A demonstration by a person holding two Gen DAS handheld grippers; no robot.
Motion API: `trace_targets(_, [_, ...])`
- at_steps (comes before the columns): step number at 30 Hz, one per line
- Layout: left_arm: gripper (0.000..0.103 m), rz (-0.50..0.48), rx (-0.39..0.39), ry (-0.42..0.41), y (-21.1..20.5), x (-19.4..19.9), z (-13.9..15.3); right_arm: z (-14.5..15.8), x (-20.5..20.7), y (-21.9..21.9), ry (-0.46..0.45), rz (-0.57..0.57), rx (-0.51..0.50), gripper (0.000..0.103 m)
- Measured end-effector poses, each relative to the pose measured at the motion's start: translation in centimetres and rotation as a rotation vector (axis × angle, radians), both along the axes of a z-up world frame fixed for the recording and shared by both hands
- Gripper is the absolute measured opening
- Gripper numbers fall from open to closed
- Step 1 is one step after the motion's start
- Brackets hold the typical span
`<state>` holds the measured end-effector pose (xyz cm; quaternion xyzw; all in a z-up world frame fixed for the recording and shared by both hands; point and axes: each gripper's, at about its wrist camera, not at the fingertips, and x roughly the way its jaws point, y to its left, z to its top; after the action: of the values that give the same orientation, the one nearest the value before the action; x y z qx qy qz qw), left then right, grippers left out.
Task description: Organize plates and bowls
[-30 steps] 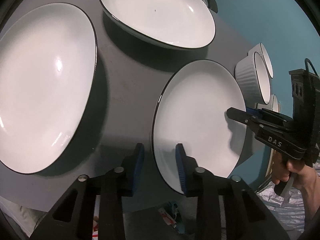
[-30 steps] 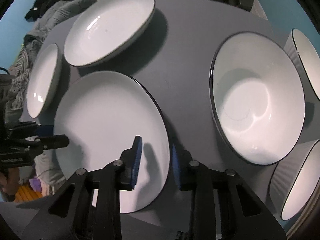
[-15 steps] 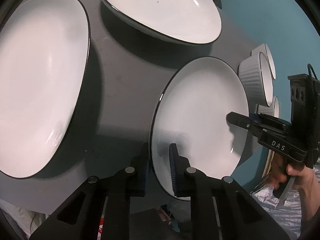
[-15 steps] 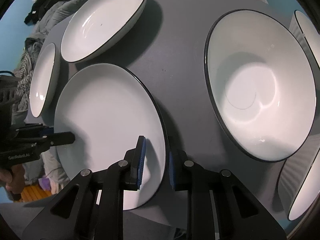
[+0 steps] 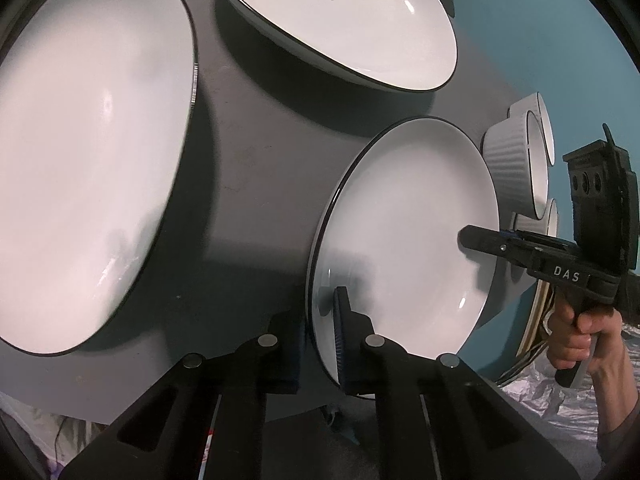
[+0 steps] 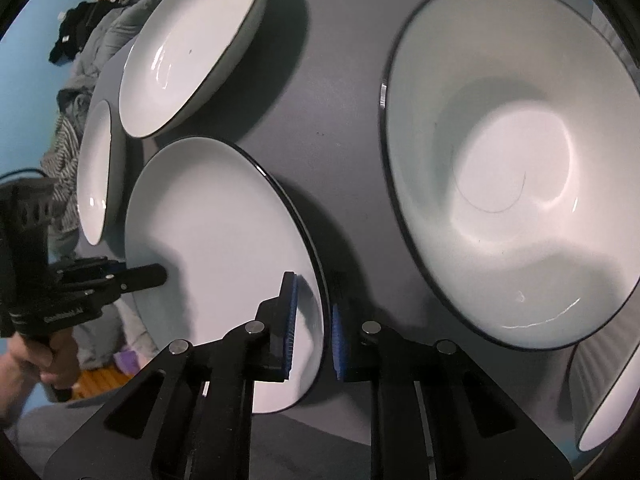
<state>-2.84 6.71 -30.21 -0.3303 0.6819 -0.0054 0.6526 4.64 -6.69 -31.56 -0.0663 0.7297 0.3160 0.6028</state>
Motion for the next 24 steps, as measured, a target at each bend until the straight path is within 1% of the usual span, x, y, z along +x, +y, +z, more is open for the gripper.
trace_targets(2, [0.011,0.010,-0.001,0.003,0.7,-0.2,0.0,-0.2,0.0,-0.2,0.024,-0.002,0.015,0.013])
trace_targets(6, [0.011,0.025,-0.006,0.004,1.5,-0.5,0.0,-0.4,-0.9,-0.1,0.055,0.032,0.022,0.012])
trace_targets(12, [0.011,-0.009,0.000,0.007,0.9,0.1,0.0,-0.7,-0.1,-0.7,0.075,0.025,0.035,0.012])
trace_targets(14, [0.013,-0.018,0.004,0.014,0.8,0.2,-0.1,-0.6,0.0,-0.6,0.074,0.038,0.036,0.012])
trace_targets(15, [0.013,-0.019,0.002,0.016,0.6,0.4,-0.1,-0.5,-0.6,-0.6,0.071,0.045,0.036,0.011])
trace_targets(19, [0.020,-0.041,-0.026,0.016,0.6,0.5,-0.3,-0.5,-0.8,-0.4,0.077,0.044,0.036,0.011])
trace_targets(22, [0.020,-0.053,-0.035,0.022,0.6,0.6,-0.4,-0.5,-1.0,0.1,0.074,0.044,0.036,0.011])
trace_targets(24, [0.019,-0.064,-0.017,0.025,0.2,0.7,-0.2,-0.3,-1.0,-0.1,0.066,0.048,0.039,0.011])
